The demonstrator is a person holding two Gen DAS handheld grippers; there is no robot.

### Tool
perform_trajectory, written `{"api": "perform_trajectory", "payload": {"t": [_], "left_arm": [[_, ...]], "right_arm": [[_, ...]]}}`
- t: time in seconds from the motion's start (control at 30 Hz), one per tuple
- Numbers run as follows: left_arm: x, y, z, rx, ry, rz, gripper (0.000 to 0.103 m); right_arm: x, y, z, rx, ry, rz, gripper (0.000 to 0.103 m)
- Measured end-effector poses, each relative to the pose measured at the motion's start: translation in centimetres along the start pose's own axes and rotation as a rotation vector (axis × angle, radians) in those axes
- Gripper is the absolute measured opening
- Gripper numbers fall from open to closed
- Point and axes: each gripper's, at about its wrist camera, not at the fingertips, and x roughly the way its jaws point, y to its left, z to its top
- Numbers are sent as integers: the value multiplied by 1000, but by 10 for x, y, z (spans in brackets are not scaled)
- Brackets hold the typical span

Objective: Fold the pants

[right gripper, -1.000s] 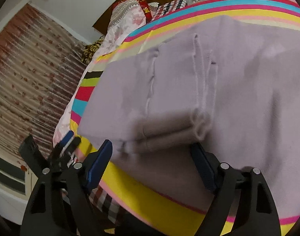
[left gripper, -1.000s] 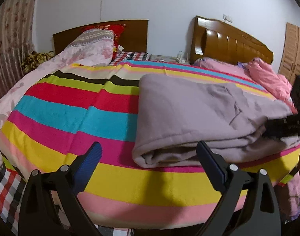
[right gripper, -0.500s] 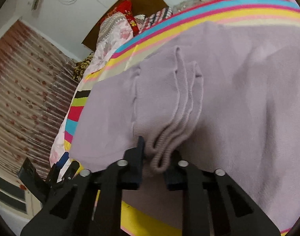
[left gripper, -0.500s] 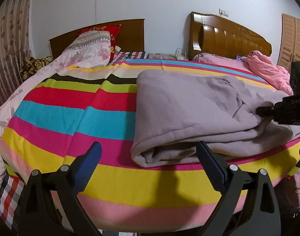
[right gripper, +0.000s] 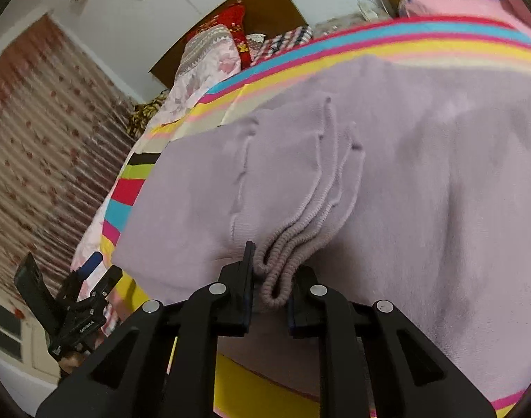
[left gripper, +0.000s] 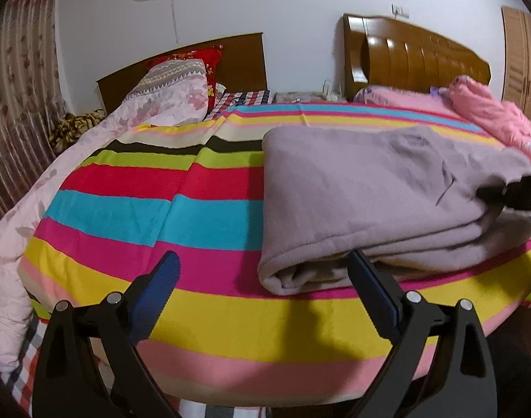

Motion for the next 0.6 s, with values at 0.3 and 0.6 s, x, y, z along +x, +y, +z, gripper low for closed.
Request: {"api": "perform_trajectory", "payload": {"t": [0.3,0.6], "left_arm": [[28,22,-1,-85,85,47,100],[8,46,12,-212,-3,106,97]], "right_arm": [[2,-7,2,33,11,36,16],[-12,-8,8,8,-33,54,15]]}}
